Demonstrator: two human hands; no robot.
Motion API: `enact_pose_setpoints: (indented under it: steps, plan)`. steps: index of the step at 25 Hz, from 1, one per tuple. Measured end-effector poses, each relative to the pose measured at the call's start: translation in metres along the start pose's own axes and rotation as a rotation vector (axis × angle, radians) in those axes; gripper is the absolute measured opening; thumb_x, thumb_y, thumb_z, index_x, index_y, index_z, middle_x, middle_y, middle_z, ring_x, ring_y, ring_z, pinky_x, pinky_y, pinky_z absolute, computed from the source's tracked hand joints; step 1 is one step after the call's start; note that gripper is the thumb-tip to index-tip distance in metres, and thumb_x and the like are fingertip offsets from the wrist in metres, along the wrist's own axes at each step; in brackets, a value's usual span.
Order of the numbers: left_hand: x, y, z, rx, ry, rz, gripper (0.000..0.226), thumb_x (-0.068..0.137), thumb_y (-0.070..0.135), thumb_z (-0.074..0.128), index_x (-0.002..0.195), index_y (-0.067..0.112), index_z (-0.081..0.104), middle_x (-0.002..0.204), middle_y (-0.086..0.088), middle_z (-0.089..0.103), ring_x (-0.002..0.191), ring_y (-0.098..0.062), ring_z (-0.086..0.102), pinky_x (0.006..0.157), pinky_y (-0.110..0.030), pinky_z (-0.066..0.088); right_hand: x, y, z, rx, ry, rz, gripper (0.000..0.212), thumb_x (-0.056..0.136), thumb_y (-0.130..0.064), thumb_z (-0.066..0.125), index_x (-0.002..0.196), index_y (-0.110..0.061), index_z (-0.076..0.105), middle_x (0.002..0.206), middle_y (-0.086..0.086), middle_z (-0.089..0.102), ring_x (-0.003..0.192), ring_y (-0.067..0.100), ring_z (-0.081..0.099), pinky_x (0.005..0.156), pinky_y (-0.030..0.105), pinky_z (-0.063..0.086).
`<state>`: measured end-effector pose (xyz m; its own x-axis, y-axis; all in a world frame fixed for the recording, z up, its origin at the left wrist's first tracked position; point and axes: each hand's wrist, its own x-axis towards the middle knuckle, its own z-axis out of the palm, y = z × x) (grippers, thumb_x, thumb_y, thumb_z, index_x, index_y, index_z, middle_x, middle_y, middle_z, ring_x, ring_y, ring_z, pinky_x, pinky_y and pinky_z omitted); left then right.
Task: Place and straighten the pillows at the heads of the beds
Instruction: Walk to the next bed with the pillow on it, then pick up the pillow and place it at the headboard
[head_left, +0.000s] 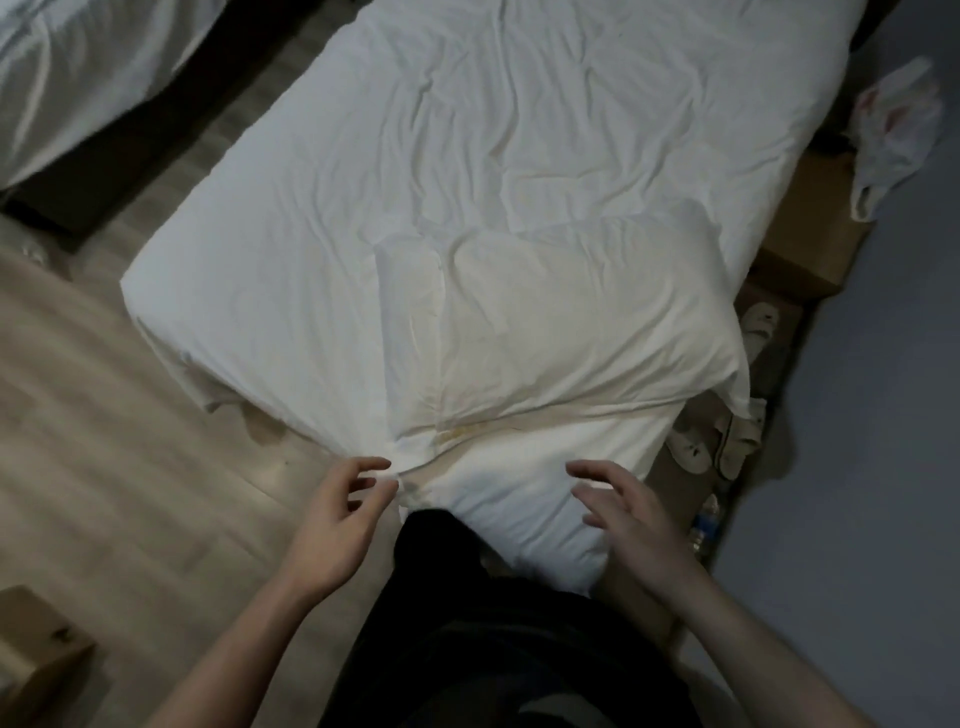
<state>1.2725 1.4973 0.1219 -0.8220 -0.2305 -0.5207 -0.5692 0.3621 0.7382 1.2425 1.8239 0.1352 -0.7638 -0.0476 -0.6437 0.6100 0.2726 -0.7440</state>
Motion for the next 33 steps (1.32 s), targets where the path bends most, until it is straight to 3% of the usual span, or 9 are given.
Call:
enact_pose_setpoints:
  steps: [2,9,15,19,21,23,27,30,33]
  plan:
    - [-0.007,-0.001,0.019,-0.019,0.031,-0.02,0.016,0.098,0.034,0.067,0.113,0.035,0.069,0.119,0.011,0.068,0.111,-0.001,0.064,0.084,-0.022,0.05,0.008,0.007,-0.019,-0.022,-0.02,0.015,0.022,0.102,-0.021,0.065,0.119,-0.031,0.075,0.12,-0.013,0.075,0.111,0.011,0.07,0.104,0.048,0.057]
    - [0.058,-0.01,0.024,-0.01,0.033,-0.15,0.024,0.097,0.037,0.067,0.117,0.025,0.069,0.117,0.009,0.07,0.097,0.0,0.065,0.073,-0.017,0.046,0.06,0.009,-0.017,-0.021,0.015,0.089,0.019,0.102,-0.019,0.062,0.112,-0.03,0.074,0.119,-0.005,0.074,0.113,0.018,0.07,0.088,0.039,0.061]
    - [0.162,-0.026,0.024,-0.071,-0.03,-0.377,0.044,0.097,0.044,0.063,0.124,0.01,0.063,0.118,-0.007,0.065,0.11,-0.027,0.063,0.103,-0.05,0.053,0.118,0.028,0.016,-0.127,0.076,0.182,0.02,0.098,-0.027,0.065,0.117,-0.026,0.071,0.113,-0.005,0.07,0.114,0.025,0.069,0.104,0.051,0.056]
    - [0.203,-0.009,0.039,-0.102,-0.059,-0.393,0.048,0.091,0.048,0.065,0.116,0.007,0.064,0.102,-0.013,0.066,0.09,-0.03,0.063,0.101,-0.054,0.055,0.144,0.041,0.016,-0.105,0.113,0.285,0.032,0.099,-0.028,0.062,0.13,-0.02,0.063,0.124,0.002,0.066,0.101,0.022,0.07,0.102,0.053,0.056]
    - [0.218,-0.001,0.049,0.034,-0.066,-0.32,0.059,0.088,0.051,0.067,0.122,0.003,0.064,0.117,-0.025,0.065,0.105,-0.038,0.066,0.1,-0.05,0.053,0.161,0.042,0.009,-0.08,0.128,0.29,0.034,0.099,-0.027,0.061,0.132,-0.021,0.061,0.124,0.001,0.065,0.09,0.019,0.069,0.099,0.053,0.057]
    - [0.229,0.002,0.058,0.154,-0.062,-0.31,0.075,0.087,0.055,0.07,0.143,0.007,0.051,0.145,-0.02,0.051,0.124,-0.036,0.06,0.1,-0.044,0.05,0.182,0.044,-0.003,-0.098,0.143,0.258,0.032,0.099,-0.028,0.062,0.13,-0.024,0.059,0.127,0.0,0.065,0.104,0.024,0.069,0.104,0.056,0.054]
    - [0.248,-0.011,0.068,0.279,-0.033,-0.398,0.104,0.08,0.069,0.071,0.156,0.01,0.033,0.156,-0.019,0.04,0.133,-0.039,0.054,0.11,-0.048,0.045,0.231,0.059,-0.024,-0.062,0.201,0.297,0.05,0.1,-0.031,0.064,0.146,-0.024,0.047,0.145,0.006,0.056,0.128,0.032,0.06,0.111,0.058,0.049]
    - [0.262,-0.019,0.083,0.148,-0.016,-0.46,0.105,0.073,0.077,0.071,0.147,0.008,0.043,0.143,-0.013,0.057,0.126,-0.034,0.058,0.106,-0.044,0.047,0.271,0.07,-0.038,0.179,0.241,0.442,0.073,0.1,-0.046,0.064,0.161,-0.024,0.03,0.157,0.007,0.043,0.131,0.033,0.054,0.098,0.05,0.056]
    - [0.275,-0.018,0.107,0.224,0.061,-0.484,0.075,0.08,0.07,0.069,0.121,0.008,0.057,0.114,-0.01,0.068,0.11,-0.035,0.064,0.097,-0.044,0.052,0.311,0.078,-0.059,0.38,0.247,0.592,0.088,0.094,-0.066,0.061,0.163,-0.024,0.027,0.164,0.008,0.038,0.144,0.035,0.047,0.104,0.05,0.055]
